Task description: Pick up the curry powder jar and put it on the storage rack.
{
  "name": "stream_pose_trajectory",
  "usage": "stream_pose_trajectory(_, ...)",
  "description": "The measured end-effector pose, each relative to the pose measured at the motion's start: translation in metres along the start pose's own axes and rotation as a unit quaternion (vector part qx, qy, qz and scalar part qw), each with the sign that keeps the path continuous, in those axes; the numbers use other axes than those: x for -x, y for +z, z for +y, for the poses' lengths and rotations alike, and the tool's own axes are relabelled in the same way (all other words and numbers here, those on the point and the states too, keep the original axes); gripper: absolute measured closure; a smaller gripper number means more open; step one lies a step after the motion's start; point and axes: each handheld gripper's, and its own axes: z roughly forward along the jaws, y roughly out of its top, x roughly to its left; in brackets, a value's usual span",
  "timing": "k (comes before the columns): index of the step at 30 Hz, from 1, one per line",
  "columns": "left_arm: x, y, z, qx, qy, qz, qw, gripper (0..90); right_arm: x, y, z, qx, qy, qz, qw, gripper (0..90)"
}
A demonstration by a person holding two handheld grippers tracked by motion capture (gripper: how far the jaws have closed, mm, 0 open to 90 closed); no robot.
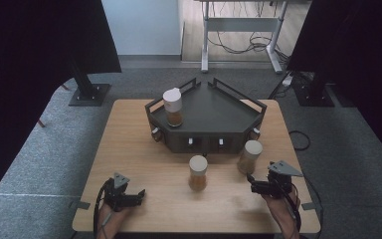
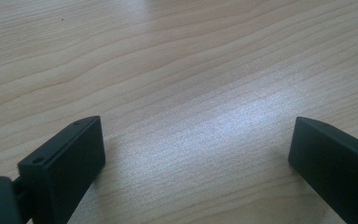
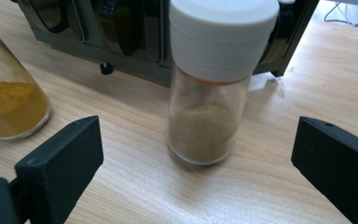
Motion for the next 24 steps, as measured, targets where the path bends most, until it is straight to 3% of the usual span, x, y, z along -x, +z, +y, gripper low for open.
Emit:
stream_pose_trajectory(10, 0.000, 0.000, 0.000, -0.001, -0.001, 0.001, 1.0000, 2.4, -0.018, -0.005, 0.014, 0.031, -0.013, 0.014, 0.9993, 3.6)
stream_pose_trajectory(24, 0.000, 0.000, 0.000, -0.001, -0.002, 0.002, 1.0000, 2.3, -0.040, 0.000, 0.029, 0.042, -0.021, 0.042, 0.9980, 4.7)
